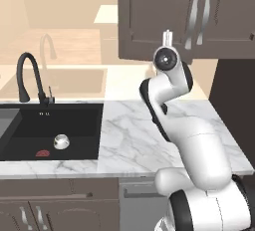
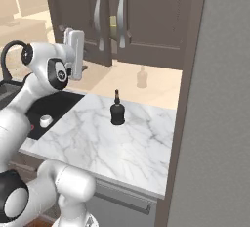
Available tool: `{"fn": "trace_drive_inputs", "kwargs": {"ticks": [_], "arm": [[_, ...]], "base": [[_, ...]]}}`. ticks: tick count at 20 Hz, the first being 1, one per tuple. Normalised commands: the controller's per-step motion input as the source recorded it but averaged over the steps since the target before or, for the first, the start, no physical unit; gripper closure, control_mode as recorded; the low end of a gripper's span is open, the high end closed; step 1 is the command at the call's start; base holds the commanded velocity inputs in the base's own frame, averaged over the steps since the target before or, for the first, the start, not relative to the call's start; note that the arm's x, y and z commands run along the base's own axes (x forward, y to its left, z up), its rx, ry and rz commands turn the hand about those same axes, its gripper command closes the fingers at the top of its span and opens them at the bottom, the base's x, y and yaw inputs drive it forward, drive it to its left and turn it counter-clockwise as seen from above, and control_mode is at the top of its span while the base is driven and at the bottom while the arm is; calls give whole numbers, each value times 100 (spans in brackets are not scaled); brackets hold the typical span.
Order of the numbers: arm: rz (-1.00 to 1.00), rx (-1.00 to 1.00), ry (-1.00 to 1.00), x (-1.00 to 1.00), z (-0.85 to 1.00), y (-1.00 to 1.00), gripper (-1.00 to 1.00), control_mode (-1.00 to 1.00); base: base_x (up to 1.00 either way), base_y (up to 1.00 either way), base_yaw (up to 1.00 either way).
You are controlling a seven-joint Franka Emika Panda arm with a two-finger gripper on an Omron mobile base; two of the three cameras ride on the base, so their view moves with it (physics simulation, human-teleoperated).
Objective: Pick the mug and place it in the sink. Pick the bowl and place it in the open cabinet and then close the cabinet.
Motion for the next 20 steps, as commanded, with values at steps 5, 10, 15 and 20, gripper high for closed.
{"fn": "trace_drive_inputs", "kwargs": {"ticks": [5, 10, 15, 20], "arm": [[5, 0, 0, 100, 0, -27, -100, -100], [8, 0, 0, 98, -1, -42, -100, -100], [9, 0, -1, 85, -1, -42, -100, -100], [3, 0, -2, 18, 0, -23, -100, -100]], "base": [[0, 0, 0], [0, 0, 0], [0, 0, 0], [0, 0, 0]]}}
